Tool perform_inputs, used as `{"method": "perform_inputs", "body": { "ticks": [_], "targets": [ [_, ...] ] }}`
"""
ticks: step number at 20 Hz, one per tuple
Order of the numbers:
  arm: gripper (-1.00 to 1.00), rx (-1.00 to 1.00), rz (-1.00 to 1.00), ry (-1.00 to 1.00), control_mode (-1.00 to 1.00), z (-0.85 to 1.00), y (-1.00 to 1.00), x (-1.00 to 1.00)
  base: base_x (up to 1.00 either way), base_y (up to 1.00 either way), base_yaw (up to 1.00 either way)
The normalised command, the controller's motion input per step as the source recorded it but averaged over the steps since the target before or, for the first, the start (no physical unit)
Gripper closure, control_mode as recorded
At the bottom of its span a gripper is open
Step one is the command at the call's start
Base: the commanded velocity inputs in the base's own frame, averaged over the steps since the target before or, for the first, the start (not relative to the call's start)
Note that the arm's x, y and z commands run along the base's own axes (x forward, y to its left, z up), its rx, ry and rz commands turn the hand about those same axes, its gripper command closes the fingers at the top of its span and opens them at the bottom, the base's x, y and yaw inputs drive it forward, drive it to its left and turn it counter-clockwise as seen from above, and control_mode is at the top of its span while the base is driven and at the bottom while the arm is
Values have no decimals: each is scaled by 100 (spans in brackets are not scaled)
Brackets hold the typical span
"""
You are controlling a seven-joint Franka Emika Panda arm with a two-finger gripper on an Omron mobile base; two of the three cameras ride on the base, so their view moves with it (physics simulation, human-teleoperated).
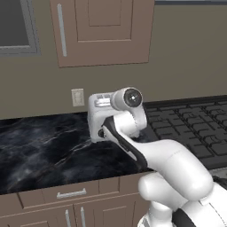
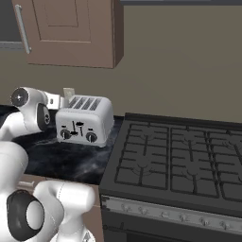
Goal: Start the toaster. Once the lever pops up, take the bread to the plate on the dining counter.
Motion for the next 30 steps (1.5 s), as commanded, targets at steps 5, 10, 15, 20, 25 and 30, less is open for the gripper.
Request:
{"method": "perform_inputs", "body": {
  "ticks": [5,10,15,20,25,30],
  "targets": [
    [-100,1,0,5,-100,0,1,15,0,0,0],
    [-100,2,0,2,-100,0,0,13,0,0,0],
    [-100,1,0,0,-100,0,0,19,0,0,0],
    [-100,1,0,0,-100,0,0,17,0,0,0],
    [-100,0,0,0,-100,0,0,11,0,0,0],
    [-100,0,0,0,-100,0,0,8,0,0,0]
  ]
}}
